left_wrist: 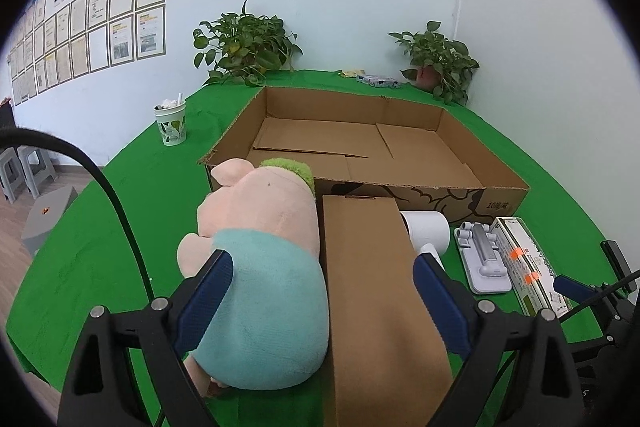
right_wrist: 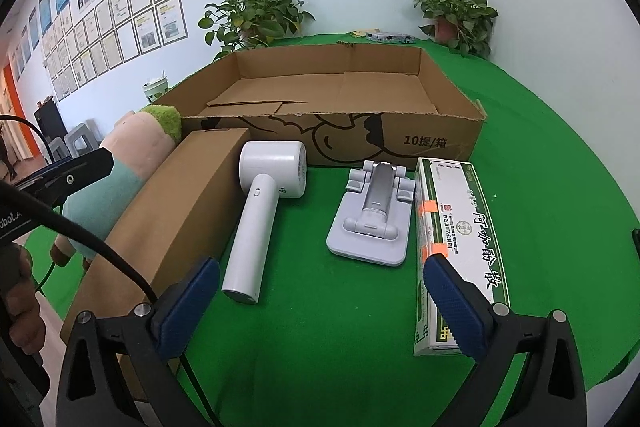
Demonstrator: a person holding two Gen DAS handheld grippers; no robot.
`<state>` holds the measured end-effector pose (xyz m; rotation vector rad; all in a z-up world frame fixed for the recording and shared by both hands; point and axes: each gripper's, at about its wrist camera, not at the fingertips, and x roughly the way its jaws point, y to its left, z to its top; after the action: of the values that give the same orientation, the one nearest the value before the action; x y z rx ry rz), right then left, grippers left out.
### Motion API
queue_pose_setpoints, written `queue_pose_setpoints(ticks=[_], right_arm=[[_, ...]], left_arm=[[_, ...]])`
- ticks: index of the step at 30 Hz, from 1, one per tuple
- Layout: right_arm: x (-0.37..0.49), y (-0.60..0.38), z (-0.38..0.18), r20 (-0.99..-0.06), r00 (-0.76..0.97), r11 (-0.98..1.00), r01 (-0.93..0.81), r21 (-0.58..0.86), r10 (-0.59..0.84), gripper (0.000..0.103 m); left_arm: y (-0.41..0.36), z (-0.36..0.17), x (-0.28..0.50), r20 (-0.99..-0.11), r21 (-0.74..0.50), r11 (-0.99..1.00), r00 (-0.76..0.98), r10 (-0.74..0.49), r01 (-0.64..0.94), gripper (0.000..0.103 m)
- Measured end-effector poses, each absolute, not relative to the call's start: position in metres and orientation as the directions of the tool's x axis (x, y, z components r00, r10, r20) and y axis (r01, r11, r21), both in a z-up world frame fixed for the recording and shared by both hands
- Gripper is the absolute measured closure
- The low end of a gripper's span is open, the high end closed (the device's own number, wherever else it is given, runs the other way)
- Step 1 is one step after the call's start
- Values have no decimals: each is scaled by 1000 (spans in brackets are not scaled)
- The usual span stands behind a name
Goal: Organize objects
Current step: 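Close the left gripper on the plush pig's body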
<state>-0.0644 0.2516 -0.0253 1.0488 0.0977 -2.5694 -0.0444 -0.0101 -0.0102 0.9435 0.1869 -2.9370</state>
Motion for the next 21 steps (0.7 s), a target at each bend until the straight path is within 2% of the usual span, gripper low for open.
queue_pose_setpoints(ticks=[21], right_arm=[[-61, 240, -19, -669, -674, -928, 366, 68, -314, 1]], left_arm=[[-15, -9, -41, -591, -105, -993, -807, 13, 61, 11]])
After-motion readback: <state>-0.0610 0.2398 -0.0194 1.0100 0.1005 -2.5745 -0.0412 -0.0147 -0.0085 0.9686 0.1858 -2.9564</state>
